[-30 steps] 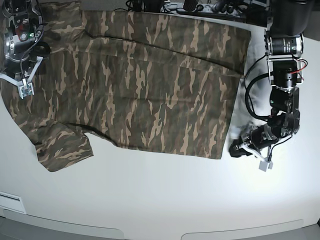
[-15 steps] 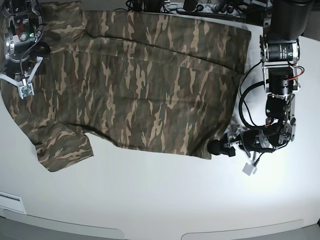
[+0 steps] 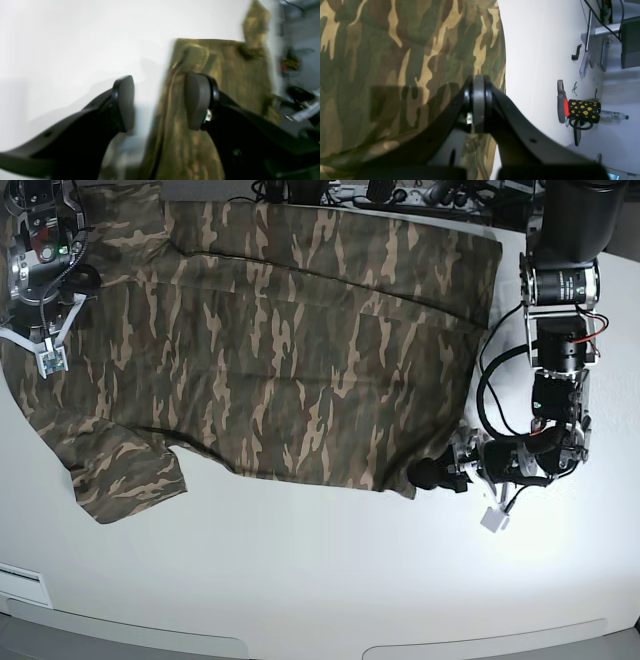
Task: Fold the T-shirt properly
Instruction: 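Move the right gripper to the sleeve-side hem corner and grasp it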
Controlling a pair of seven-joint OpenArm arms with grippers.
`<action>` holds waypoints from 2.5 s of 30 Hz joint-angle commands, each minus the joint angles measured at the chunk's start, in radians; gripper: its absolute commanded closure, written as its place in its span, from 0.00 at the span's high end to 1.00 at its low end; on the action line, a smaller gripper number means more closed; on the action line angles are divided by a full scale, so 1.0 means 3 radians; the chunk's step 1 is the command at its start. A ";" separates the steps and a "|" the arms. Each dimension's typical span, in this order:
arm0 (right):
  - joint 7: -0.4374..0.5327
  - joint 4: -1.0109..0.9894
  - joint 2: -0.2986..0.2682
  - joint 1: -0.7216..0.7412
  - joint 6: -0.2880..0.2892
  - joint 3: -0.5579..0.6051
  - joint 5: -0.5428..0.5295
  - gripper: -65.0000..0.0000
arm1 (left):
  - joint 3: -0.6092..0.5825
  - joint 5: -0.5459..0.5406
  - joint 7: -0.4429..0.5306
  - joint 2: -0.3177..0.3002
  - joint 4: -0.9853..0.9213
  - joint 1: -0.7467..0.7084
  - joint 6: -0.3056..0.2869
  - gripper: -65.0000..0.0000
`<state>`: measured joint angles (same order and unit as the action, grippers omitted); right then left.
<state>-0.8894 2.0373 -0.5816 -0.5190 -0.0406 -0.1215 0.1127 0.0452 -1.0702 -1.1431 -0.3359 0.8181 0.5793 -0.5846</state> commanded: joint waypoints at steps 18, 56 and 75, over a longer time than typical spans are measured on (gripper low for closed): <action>0.0088 0.0053 -0.0057 0.0014 -0.0027 -0.0034 0.0051 0.00 | 0.0004 -0.0198 -0.0010 -0.0097 0.0052 0.0112 -0.0282 0.53; 0.0085 0.0053 -0.0057 0.0013 -0.0023 -0.0034 0.0051 0.00 | 0.0004 0.0666 0.0987 0.0075 0.0048 -0.0042 -0.0268 0.53; 0.0139 0.0053 -0.0057 0.0397 -0.0174 -0.0034 0.0052 0.28 | 0.0004 0.0774 0.0991 0.0169 0.0048 -0.0037 0.0067 0.00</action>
<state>-0.8665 2.0373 -0.5804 -0.4095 -0.0799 -0.1215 0.1043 0.0452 -0.8227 -0.8612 -0.2802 0.8177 0.5381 -0.5568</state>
